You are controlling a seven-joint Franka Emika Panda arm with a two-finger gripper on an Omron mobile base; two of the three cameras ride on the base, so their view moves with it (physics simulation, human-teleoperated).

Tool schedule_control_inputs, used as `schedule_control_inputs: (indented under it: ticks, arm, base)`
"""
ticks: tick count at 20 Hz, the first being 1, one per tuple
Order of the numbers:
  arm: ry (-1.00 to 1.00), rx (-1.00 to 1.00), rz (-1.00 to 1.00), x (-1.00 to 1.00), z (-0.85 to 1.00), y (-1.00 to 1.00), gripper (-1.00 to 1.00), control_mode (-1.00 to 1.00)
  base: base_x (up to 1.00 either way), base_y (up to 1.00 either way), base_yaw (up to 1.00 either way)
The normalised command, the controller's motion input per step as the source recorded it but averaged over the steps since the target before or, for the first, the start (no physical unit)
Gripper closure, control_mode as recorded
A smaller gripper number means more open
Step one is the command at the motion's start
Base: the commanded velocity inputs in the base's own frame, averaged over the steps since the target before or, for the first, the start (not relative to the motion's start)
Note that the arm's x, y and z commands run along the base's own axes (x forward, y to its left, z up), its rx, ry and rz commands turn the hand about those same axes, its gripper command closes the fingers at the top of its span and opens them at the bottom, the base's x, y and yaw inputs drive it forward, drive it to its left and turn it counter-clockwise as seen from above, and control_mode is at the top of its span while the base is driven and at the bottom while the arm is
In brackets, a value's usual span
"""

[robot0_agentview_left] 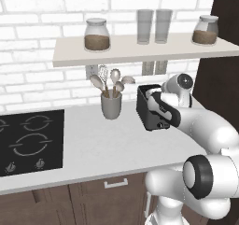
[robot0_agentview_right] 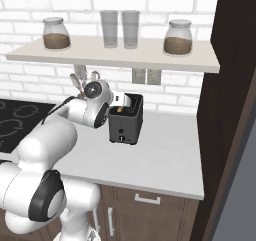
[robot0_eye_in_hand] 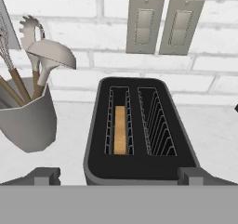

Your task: Start the toaster. Once the lever pops up, take the bread to the plate on the dining counter.

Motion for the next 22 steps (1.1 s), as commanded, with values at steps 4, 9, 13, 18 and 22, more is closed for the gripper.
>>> schedule_control_inputs:
  ticks: [4,9,13,18,22]
  arm:
    - [0.0,0.0,0.0,0.0,0.0,0.0,-1.0,-1.0]
    - [0.0,0.0,0.0,0.0,0.0,0.0,-1.0,-1.0]
    - [0.0,0.0,0.0,0.0,0.0,0.0,-1.0,-1.0]
    - [0.0,0.0,0.0,0.0,0.0,0.0,-1.0,-1.0]
    - [0.0,0.0,0.0,0.0,0.0,0.0,-1.0,-1.0]
  base:
    - [0.0,0.0,0.0]
    - [0.0,0.0,0.0]
    - [0.0,0.0,0.0]
    - [0.0,0.0,0.0]
    - [0.0,0.0,0.0]
